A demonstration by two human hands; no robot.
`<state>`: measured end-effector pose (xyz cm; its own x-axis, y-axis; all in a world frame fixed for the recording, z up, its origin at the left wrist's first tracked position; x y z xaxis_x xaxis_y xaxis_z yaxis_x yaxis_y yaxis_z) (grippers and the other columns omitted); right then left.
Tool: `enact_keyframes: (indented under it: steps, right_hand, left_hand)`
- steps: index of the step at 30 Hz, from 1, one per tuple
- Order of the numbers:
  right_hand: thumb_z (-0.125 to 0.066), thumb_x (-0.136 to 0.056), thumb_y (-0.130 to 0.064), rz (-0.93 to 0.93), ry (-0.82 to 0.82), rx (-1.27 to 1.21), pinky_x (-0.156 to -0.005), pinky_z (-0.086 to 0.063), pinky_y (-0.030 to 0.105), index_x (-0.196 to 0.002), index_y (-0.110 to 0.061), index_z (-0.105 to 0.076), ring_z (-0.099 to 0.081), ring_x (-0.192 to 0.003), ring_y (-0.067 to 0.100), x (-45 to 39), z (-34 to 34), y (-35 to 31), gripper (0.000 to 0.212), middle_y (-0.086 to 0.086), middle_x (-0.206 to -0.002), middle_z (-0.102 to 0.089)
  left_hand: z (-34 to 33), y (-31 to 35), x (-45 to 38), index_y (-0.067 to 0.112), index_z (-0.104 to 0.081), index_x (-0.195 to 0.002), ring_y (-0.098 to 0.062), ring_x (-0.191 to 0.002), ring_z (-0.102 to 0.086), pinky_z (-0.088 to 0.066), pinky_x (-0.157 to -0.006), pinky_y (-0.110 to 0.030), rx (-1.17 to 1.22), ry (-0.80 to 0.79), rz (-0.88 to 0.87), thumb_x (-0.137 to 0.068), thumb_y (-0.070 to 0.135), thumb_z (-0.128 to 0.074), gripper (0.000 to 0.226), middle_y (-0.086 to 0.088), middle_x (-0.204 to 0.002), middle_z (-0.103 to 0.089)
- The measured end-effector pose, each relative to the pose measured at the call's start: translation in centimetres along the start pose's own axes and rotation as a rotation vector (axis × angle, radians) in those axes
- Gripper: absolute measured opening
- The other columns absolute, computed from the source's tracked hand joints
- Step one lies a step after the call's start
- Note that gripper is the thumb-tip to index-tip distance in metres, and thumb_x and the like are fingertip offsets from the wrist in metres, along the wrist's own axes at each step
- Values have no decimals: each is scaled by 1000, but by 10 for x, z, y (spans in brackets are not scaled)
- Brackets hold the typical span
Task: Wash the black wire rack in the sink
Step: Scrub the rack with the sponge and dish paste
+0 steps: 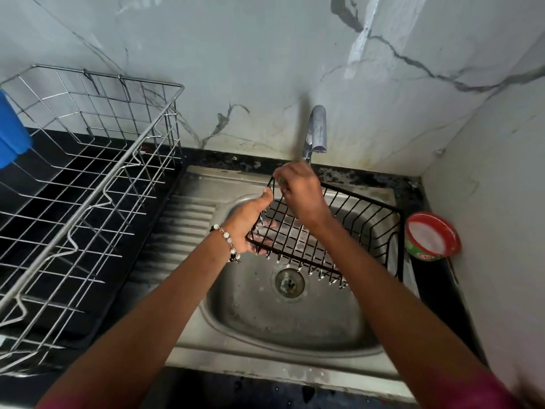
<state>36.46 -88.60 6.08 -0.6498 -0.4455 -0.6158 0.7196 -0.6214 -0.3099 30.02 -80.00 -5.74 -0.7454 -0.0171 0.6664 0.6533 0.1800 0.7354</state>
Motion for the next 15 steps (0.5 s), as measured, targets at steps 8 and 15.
enact_keyframes:
  steps: [8, 15]
  right_hand:
    - [-54, -81, 6, 719, -436, 741, -88, -52, 43, -94, 9, -63, -57, -101, 32, 43, -43, 9, 16, 20, -103, -61]
    - [-86, -55, -9, 811, -719, 633, -87, -55, 37, -65, -16, -73, -62, -97, 21, 91, -50, 9, 18, 5, -94, -71]
  left_hand:
    - [10, 44, 23, 27, -57, -121, -22, -82, -56, -41, -94, -51, -332, 61, -17, -78, 72, -54, 62, -13, -132, -55]
    - [8, 73, 44, 21, -56, -133, -14, -81, -55, -41, -102, -44, -584, 146, -157, -91, 57, -51, 56, -10, -142, -50]
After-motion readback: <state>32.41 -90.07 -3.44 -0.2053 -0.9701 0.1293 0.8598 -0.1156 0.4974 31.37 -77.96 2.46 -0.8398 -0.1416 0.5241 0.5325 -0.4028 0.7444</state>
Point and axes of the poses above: each hand's wrist, its own x-axis away from the middle knuckle, its own z-axis out of the back of the hand, y = z × x, the point moved 9 cm from there along -x, towards the middle knuckle
